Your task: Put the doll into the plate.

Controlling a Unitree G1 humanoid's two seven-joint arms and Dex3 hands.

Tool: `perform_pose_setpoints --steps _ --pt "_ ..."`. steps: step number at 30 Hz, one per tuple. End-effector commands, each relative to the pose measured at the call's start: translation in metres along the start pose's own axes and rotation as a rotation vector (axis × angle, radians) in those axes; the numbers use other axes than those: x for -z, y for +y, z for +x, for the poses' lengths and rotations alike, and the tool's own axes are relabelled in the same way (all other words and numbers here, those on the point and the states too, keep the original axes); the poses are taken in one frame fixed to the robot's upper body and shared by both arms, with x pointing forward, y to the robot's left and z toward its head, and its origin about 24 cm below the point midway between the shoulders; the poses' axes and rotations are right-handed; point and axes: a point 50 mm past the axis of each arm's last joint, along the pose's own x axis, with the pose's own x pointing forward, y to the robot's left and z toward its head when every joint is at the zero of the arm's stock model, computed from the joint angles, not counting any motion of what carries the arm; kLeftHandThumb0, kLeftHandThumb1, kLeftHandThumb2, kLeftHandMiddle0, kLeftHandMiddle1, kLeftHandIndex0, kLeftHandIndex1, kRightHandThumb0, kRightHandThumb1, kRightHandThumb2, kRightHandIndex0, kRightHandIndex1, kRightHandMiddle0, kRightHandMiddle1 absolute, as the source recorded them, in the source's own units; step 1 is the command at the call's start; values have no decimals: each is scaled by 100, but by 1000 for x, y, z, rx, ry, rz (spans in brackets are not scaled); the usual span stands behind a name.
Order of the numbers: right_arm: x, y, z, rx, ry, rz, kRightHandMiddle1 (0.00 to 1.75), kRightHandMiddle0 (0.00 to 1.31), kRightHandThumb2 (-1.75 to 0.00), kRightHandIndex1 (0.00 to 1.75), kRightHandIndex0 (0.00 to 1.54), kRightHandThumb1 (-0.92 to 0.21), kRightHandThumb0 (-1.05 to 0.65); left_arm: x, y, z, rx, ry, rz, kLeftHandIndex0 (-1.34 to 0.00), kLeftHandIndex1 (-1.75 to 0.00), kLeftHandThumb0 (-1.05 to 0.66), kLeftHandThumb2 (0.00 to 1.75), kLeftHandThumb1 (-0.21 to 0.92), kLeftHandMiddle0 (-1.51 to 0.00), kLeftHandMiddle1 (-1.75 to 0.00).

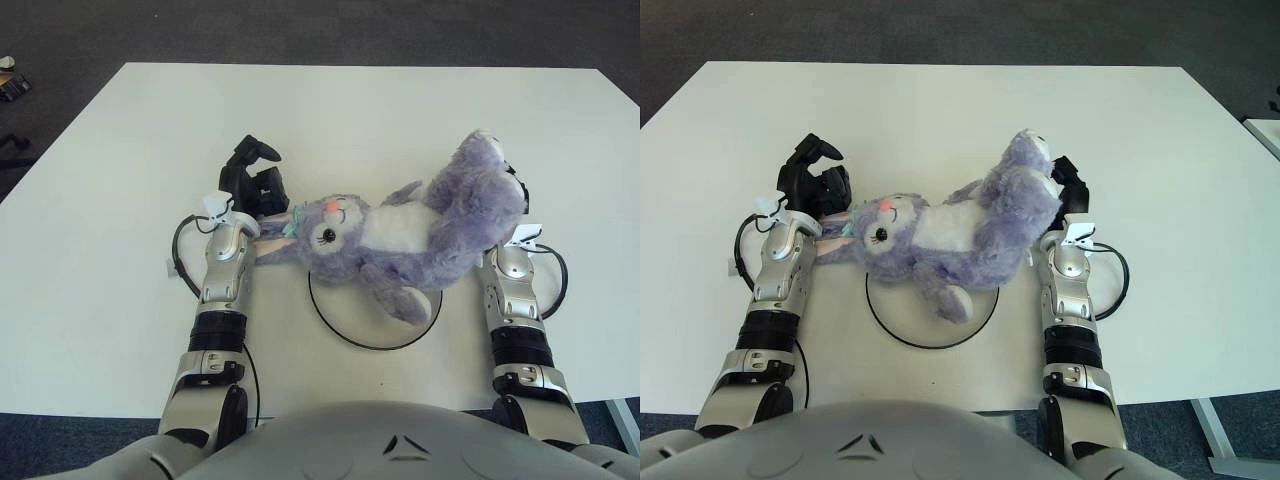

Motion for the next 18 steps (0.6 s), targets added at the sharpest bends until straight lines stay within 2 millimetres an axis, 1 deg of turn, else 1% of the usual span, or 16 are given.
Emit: perform_pose_setpoints --steps 1,18 --pt "38 -10 -30 29 170 -13 175 60 -130 175 133 -33 -48 25 5 -18 -47 117 -6 -65 -175 -49 138 26 -124 -175" --pt "37 -11 -30 18 170 -15 175 61 -130 175 134 -33 -48 24 5 -18 -64 116 35 -64 -175 -48 138 27 -123 -175"
